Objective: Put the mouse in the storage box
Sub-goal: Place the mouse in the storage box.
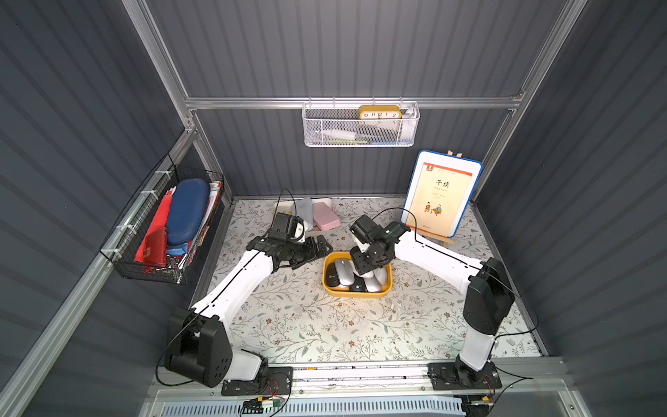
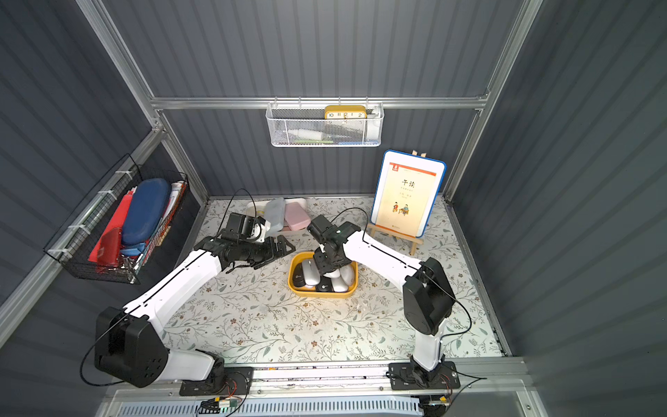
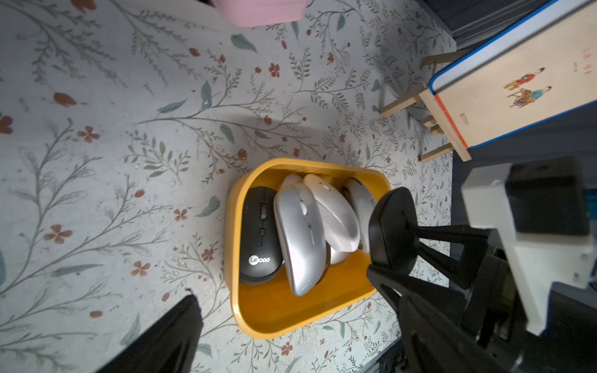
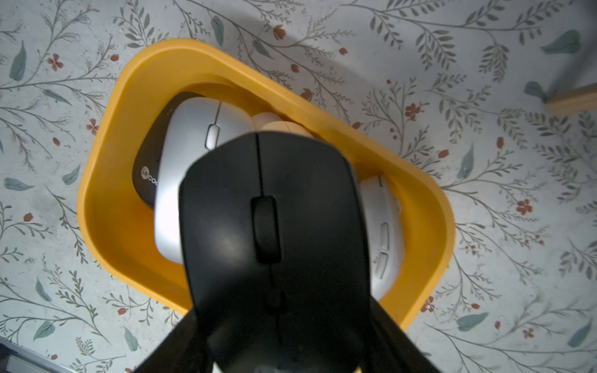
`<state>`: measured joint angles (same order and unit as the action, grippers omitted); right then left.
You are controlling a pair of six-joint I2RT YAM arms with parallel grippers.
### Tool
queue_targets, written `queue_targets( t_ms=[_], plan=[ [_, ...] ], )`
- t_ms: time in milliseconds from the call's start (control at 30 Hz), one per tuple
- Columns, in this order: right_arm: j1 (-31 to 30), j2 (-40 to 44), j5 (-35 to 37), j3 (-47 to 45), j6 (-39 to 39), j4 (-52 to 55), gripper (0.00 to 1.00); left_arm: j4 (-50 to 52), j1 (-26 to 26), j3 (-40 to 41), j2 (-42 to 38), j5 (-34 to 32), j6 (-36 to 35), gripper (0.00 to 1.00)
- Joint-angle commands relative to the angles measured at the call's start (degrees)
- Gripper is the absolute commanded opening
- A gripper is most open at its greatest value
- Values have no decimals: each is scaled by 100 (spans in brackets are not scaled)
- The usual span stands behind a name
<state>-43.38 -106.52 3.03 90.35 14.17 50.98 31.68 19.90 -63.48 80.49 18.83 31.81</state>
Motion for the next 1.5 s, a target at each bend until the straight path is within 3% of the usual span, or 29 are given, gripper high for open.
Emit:
queue_targets(
  t_ms=[0, 133, 433, 733, 1133, 1467],
  plan=[
    [-149, -286, -237, 54, 118, 38, 63, 69, -116, 172, -355, 4, 193, 98],
    [-178, -308, -96, -70, 359, -254, 63, 27, -136, 187, -413, 50, 226, 98],
    [-192, -601, -26, -17, 360, 153, 67, -19, -131, 151, -351, 132, 194, 98],
    [-308, -491, 21, -50, 301, 260, 79, -94, -136, 152, -297, 262, 143, 98],
    [-267, 713, 909, -623, 549, -45, 81, -131, -136, -19, -184, 367, 17, 98],
    [534, 1630, 1082, -1041, 451, -167, 80, 93, -138, -314, 15, -84, -60, 99]
  ],
)
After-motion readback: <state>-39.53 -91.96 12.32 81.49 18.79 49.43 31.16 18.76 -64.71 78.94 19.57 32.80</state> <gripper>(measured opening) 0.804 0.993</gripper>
